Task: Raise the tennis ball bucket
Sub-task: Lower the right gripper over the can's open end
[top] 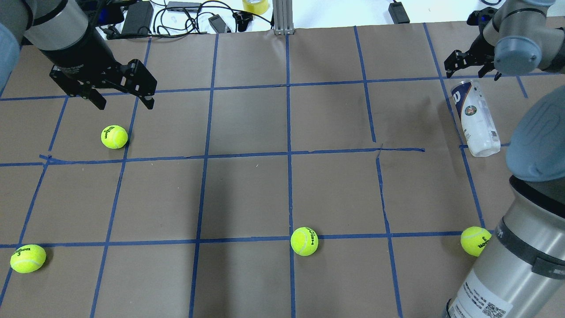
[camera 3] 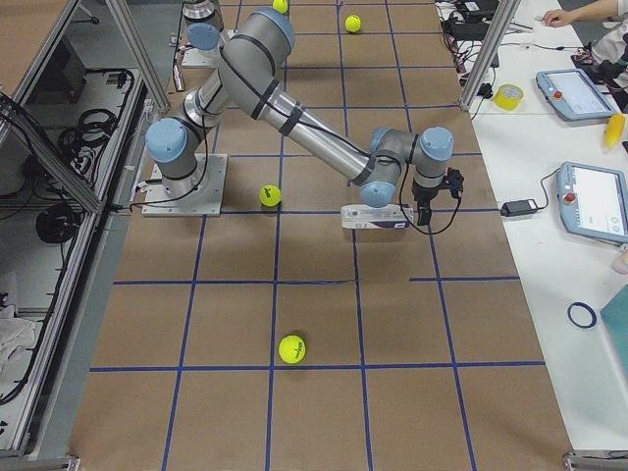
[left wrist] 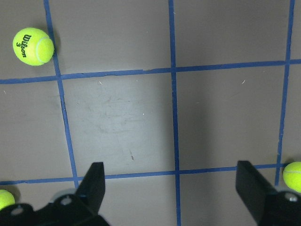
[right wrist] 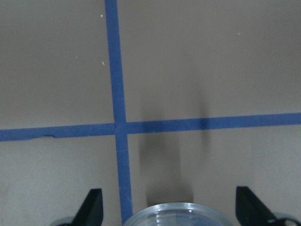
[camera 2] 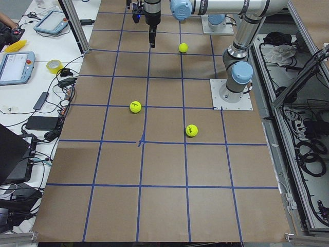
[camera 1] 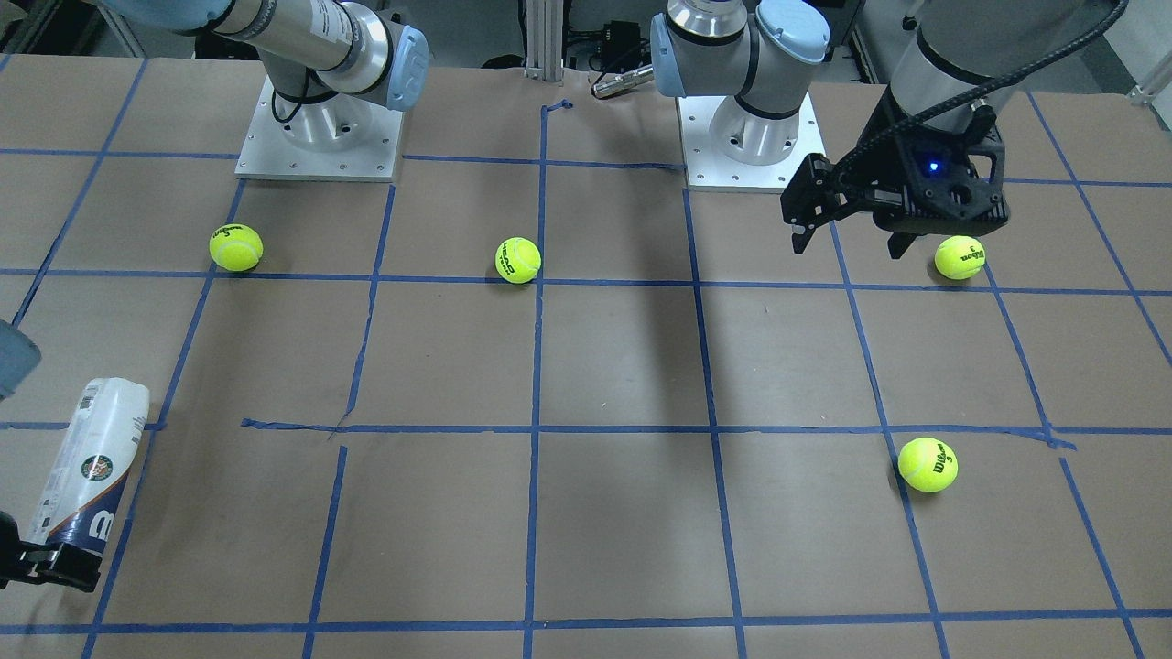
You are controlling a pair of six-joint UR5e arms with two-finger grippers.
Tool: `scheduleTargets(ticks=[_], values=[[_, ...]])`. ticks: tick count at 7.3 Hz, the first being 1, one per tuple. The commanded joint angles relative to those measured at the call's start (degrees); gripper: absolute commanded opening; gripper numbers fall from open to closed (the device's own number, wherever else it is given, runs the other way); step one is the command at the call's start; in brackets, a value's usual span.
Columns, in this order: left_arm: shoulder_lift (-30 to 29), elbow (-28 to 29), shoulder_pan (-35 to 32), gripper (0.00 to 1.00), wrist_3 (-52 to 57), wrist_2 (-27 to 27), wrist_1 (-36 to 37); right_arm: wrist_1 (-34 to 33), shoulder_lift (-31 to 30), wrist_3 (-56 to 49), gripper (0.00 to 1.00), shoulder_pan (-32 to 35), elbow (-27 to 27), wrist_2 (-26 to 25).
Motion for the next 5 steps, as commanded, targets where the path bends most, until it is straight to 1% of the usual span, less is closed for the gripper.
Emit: scheduleTargets(ticks=[1, 2, 4, 5], values=[[0.1, 0.3, 0.5, 1.00, 1.0, 0.3, 0.1, 2.0, 0.2, 0.0, 0.99, 0.0, 0.1, -0.1], [0.2, 0.2, 0.5, 1.00, 1.0, 0.3, 0.1, 3.3, 0.5, 0.0, 1.00, 0.0, 0.1, -0.2], [0.4, 0.1, 0.5, 1.00, 1.0, 0.4, 0.1, 3.5, 0.6, 0.0, 1.00, -0.1, 0.1, -1.6], [0.4, 0.1, 0.5, 1.00, 1.0, 0.3, 0.2, 3.4, 0.5, 0.0, 1.00, -0.1, -0.7, -1.6]])
